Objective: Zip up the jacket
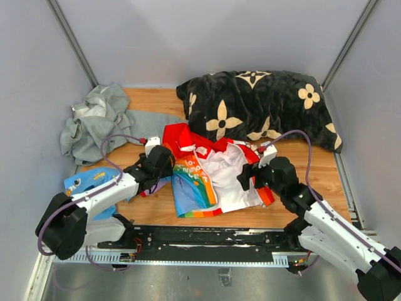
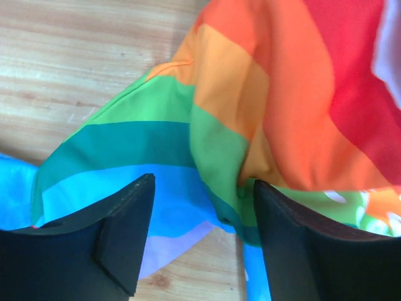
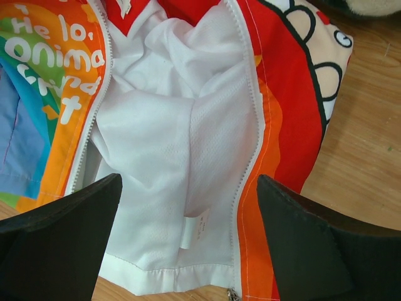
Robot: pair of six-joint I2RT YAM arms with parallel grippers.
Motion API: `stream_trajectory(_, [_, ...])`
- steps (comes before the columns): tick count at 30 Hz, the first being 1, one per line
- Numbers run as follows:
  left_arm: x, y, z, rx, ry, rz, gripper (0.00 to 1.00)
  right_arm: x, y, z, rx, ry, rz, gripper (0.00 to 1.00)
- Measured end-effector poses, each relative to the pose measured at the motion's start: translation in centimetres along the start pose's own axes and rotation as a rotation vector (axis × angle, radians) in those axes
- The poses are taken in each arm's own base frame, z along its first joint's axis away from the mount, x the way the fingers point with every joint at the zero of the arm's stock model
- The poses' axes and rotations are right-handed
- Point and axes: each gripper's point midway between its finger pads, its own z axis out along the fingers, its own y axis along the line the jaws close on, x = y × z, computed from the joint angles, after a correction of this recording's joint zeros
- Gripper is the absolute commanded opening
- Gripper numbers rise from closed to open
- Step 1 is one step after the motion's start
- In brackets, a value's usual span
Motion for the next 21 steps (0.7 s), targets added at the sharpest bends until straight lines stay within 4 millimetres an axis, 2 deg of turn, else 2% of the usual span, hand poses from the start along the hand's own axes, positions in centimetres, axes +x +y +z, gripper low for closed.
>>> stream_trajectory(3, [-0.9, -0.9, -1.0, 0.063, -0.015, -0.019, 0.76, -1.1, 0.2, 0.2, 0.005, 0.021, -0.018, 0.9])
stream_trajectory(6, [-2.5, -2.7, -2.8, 0.182, -0.047, -0.06, 0.77, -2.0, 0.4, 0.8, 0.005, 0.049, -0.033, 0.9])
stream_trajectory(10, [-3.5, -5.5, -5.6, 0.373, -0.063, -0.104, 0.79, -1.8, 0.9, 1.8, -0.008, 0.102, -0.051, 0.9])
stream_trajectory(13, [-1.7, -8.3, -7.3, 0.499, -0.023, -0.08, 0.8, -0.8, 1.1, 2.3, -0.012, 0.147, -0.062, 0.9])
stream_trajectory(17, [2.7, -11.4, -8.4, 0.595, 0.093, 0.004, 0.81, 0.0, 1.0, 2.5, -0.007, 0.177, -0.064, 0.9])
stream_trajectory(21, [5.6, -12.3, -7.9, 0.588, 0.171, 0.051, 0.83, 0.0, 1.0, 2.5, -0.008, 0.176, -0.065, 0.9])
